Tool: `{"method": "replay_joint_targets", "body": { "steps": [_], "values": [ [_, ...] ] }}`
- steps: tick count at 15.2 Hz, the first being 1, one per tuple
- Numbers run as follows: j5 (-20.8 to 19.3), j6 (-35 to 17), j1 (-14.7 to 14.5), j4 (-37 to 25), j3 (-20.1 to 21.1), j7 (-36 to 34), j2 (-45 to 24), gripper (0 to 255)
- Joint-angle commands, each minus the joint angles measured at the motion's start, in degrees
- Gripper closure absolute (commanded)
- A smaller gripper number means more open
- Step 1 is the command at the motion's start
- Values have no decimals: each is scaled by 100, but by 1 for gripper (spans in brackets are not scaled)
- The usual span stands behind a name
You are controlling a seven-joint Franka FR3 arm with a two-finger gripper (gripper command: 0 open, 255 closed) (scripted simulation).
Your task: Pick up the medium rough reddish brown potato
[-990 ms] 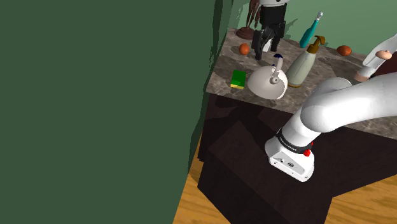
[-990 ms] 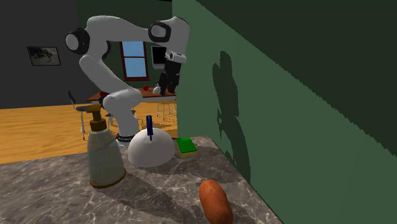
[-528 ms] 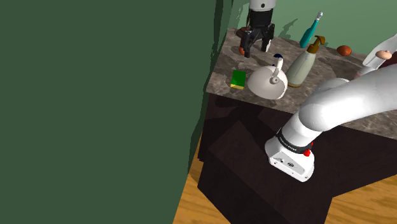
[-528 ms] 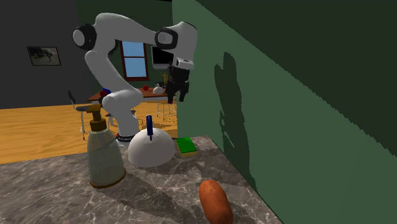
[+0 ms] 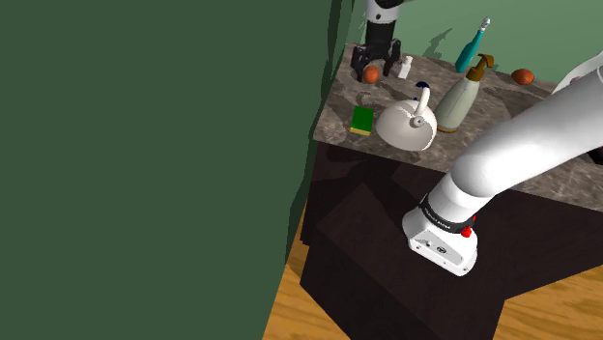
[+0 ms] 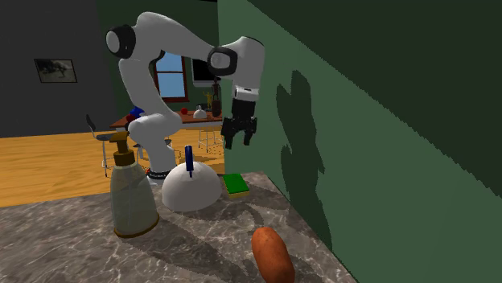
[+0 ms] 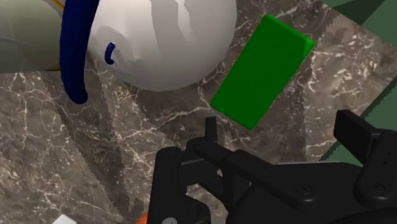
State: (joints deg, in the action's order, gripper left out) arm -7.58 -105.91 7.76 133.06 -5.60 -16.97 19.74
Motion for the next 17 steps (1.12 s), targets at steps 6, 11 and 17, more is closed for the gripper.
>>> {"method": "replay_joint_targets", "body": {
  "steps": [6, 11, 17],
  "values": [
    [-54, -860, 344, -630, -334, -356, -1133, 0],
    [28, -1311, 569, -1243, -573, -558, -1948, 0],
    [257, -1701, 862, -2095, -838, -739, -2904, 0]
  ]
}}
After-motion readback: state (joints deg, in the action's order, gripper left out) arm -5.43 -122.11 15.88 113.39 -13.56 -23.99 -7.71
